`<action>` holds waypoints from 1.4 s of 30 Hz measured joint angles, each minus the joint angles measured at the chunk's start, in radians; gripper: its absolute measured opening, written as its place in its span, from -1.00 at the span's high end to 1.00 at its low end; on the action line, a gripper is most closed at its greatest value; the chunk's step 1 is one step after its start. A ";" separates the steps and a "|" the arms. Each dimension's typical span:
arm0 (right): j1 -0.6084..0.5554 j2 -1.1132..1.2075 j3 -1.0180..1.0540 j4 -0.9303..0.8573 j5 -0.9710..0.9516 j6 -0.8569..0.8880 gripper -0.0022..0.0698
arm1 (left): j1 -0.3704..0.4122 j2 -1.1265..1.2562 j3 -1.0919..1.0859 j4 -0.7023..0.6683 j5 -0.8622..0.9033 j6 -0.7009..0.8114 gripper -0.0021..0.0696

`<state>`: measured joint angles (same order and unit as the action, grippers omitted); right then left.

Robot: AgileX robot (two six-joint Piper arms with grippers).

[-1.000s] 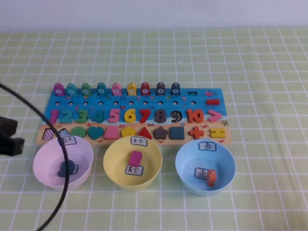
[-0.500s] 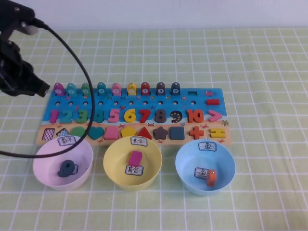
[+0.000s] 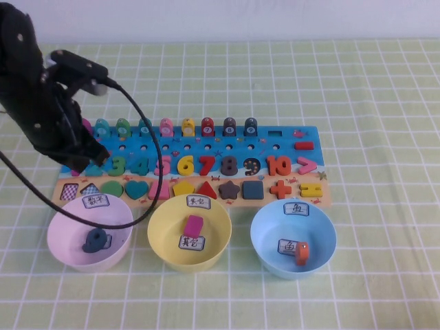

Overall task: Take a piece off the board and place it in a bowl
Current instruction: Pick up the "number 4"

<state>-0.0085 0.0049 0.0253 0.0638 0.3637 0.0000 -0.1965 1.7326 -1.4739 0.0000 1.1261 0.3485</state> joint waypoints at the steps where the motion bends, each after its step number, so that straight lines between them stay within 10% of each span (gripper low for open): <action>1: 0.000 0.000 0.000 0.000 0.000 0.000 0.99 | -0.011 0.015 0.000 0.015 -0.002 0.000 0.95; 12: 0.000 0.000 0.000 0.000 0.000 0.000 0.99 | -0.100 0.184 -0.122 0.020 -0.036 -0.058 0.91; 23: 0.000 0.000 0.000 0.000 0.000 0.000 0.99 | -0.100 0.380 -0.374 -0.016 0.017 -0.137 -0.14; 42: 0.000 0.000 0.000 0.000 0.000 0.000 0.99 | -0.100 0.480 -0.416 0.000 0.047 -0.143 -0.20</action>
<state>-0.0085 0.0049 0.0253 0.0638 0.3637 0.0000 -0.2964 2.2124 -1.8896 0.0000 1.1727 0.2053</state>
